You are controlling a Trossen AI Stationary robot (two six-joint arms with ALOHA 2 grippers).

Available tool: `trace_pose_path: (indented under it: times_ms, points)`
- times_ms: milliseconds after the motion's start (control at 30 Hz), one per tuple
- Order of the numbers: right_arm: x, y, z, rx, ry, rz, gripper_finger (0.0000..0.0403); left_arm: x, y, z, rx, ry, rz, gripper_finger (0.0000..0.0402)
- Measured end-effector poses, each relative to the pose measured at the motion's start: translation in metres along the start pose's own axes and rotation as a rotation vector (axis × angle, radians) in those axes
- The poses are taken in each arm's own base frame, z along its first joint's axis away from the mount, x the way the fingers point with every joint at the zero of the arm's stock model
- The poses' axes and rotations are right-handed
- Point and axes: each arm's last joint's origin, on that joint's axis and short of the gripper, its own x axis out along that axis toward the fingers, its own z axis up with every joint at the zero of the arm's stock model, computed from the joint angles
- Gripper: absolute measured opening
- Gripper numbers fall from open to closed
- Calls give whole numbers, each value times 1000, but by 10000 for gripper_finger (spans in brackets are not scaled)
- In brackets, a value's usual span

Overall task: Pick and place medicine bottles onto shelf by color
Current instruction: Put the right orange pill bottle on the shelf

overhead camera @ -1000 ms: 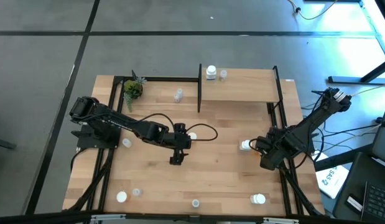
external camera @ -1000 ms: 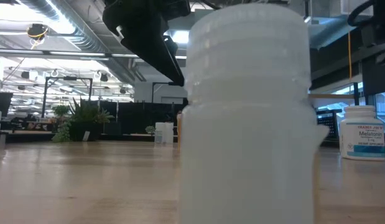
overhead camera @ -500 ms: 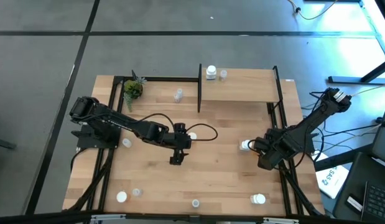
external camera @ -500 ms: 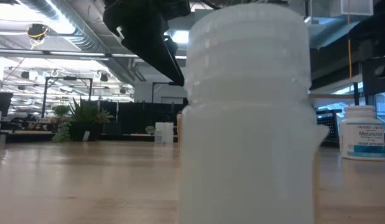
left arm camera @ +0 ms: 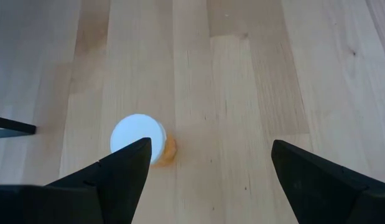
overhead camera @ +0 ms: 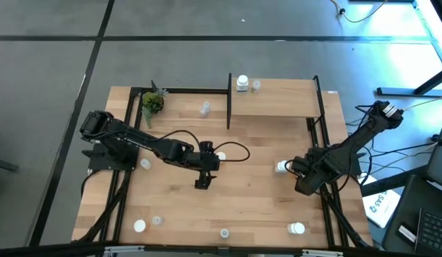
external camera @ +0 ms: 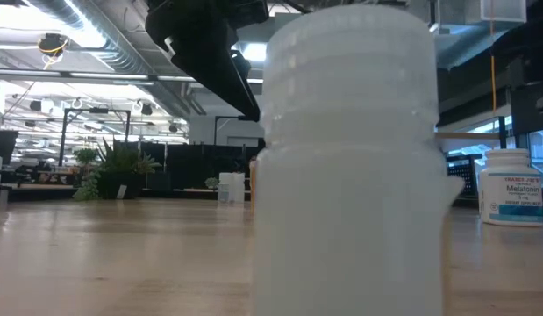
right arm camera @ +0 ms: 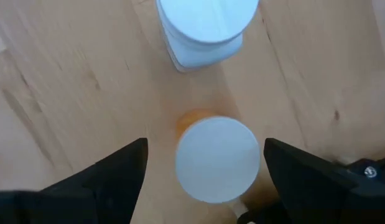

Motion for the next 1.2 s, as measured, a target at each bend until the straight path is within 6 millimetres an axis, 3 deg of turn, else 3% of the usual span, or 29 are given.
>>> trace_pose_path:
  times_ms: [233, 867, 1200]
  points:
    - [12, 1, -3, 14, -6, 36, 323, 0, 0, 0, 0, 0, 0, 327]
    - [15, 0, -6, 67, 52, 43, 322, 0, 0, 0, 0, 0, 0, 327]
    - [27, -2, -10, 90, 59, 51, 258, 0, 0, 0, 0, 0, 0, 327]
